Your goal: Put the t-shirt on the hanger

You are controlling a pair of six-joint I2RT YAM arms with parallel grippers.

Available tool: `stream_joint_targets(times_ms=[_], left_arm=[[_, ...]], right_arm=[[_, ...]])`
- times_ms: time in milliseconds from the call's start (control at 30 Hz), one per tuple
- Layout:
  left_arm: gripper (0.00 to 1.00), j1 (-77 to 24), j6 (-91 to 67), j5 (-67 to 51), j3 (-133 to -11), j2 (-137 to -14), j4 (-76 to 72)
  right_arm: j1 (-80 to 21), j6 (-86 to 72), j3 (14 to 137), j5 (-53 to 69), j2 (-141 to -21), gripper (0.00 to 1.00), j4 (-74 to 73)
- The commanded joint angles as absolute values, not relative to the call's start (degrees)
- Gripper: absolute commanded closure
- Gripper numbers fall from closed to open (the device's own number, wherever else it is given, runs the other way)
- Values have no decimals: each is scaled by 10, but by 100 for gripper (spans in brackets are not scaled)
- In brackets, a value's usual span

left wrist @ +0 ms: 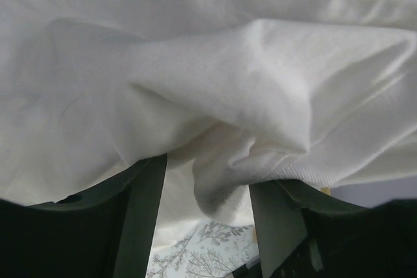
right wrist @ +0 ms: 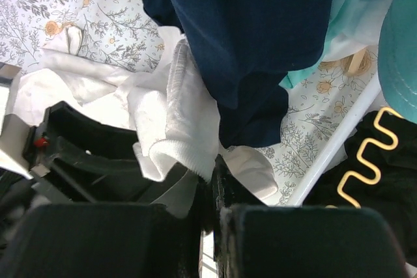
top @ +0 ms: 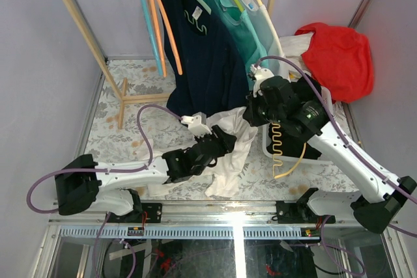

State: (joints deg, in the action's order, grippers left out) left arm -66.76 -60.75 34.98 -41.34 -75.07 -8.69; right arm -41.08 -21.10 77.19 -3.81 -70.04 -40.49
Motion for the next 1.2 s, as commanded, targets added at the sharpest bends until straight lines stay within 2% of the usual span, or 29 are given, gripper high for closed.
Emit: stream_joint_targets(times_ms=[0,67,100,133,367,500,733,833,933,1167], left_arm=[[54,-669,-608,430,-434,-767,-132],[74,-666,-591,450,-442,-757,-119],[90,-665,-579,458,-450,-749,-105],[99,-664,-567,468,-460,-738,-84],[100,-664,-450,503,-561,-593,127],[100,-663,-388,514,-680,-538,289],[100,-663,-310,595,-953,-541,534],[100,-663,-260,616,-1031,-545,543],[100,-663,-216,604,-1086,-559,526],[100,-663,-114,561,-1231,-667,491]], right_arm=[[-407,-201,781,-25,-679,100,-400],[-408,-200,778,-21,-671,100,-399],[-408,-199,778,-20,-667,100,-399],[-408,-199,780,-20,-663,100,-400],[-408,-189,820,-7,-658,100,-416],[-408,-190,852,8,-682,100,-392],[-415,-228,927,200,-804,100,-221],[-440,-237,1015,217,-881,100,-190],[-446,-243,1072,225,-909,100,-185],[-433,-229,993,211,-839,100,-177]])
